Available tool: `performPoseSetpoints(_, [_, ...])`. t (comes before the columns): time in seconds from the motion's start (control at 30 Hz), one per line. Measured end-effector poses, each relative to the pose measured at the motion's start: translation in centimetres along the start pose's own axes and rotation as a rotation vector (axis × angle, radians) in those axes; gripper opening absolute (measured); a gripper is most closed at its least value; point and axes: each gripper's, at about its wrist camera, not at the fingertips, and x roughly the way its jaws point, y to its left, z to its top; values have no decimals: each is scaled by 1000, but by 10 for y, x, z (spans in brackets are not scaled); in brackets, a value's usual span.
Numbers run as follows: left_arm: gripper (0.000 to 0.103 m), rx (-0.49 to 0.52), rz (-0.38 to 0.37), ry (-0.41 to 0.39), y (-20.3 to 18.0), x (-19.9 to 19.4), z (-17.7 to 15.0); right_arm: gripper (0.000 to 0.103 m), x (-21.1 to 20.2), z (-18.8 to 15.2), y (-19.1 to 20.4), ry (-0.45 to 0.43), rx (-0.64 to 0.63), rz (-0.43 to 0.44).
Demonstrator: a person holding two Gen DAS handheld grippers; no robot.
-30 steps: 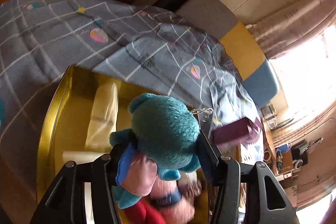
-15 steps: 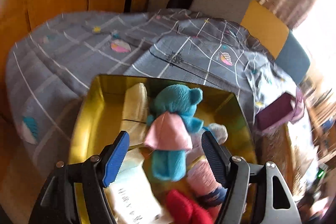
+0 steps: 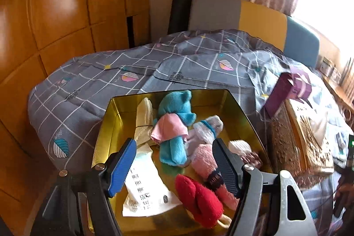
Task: Organize soft objects
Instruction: 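Carry the brown scrunchie with the right gripper over the gold tray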
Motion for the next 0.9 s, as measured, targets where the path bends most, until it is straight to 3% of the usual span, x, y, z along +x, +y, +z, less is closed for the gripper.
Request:
performPoseSetpoints(0.67, [72,146,-73,8,-37,-16,-24,14,-2,0,-6,-9,98,20])
performPoseSetpoints(0.9, [72,164,-106,24,-43,-14,-29,13,1,13,-14,65,166,50])
